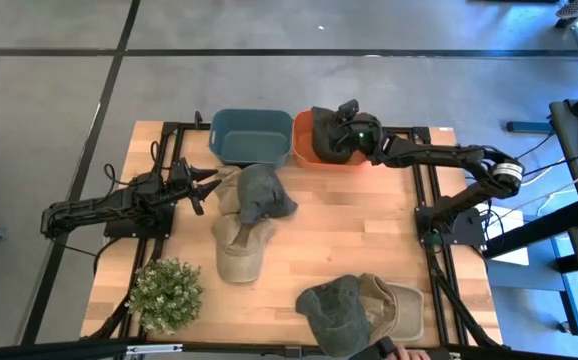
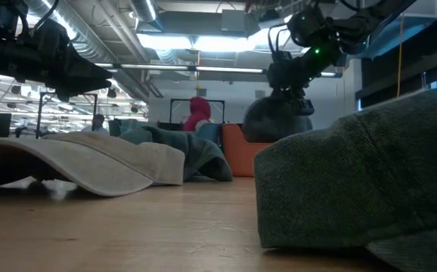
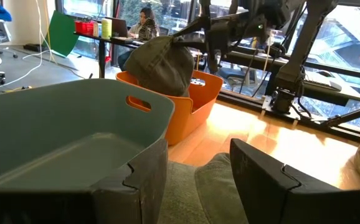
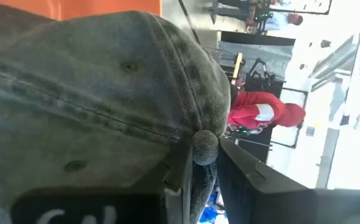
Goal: Pick & Place hat
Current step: Put the middle black cap into the orange bin
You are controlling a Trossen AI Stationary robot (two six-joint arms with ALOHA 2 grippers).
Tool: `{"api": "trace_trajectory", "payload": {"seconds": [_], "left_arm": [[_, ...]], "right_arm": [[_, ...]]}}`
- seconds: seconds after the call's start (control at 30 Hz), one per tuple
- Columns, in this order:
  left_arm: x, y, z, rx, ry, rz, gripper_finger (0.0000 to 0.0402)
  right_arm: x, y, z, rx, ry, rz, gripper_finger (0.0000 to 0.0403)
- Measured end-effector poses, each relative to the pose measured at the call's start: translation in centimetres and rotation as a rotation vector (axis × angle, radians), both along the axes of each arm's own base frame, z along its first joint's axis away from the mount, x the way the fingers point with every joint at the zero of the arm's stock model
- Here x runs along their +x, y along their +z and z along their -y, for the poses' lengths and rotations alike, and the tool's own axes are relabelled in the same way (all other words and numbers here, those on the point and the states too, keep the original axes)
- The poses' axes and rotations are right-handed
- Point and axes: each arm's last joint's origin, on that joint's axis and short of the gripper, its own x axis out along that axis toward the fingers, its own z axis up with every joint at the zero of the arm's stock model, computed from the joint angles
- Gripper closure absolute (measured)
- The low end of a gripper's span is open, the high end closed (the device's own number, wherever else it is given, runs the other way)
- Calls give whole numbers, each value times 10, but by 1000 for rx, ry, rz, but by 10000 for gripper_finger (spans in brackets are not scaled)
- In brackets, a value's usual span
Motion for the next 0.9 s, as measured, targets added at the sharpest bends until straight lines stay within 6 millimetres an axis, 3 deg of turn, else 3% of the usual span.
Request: {"api": "trace_trajectory", "payload": {"seconds": [0.47, 0.9], "left_arm": [[0, 0, 0, 0, 0, 0, 233], [0, 0, 0, 0, 0, 0, 233]], "right_arm": [[3, 8, 1, -15, 7, 140, 337], [3, 13, 2, -56, -42, 167, 334]]}}
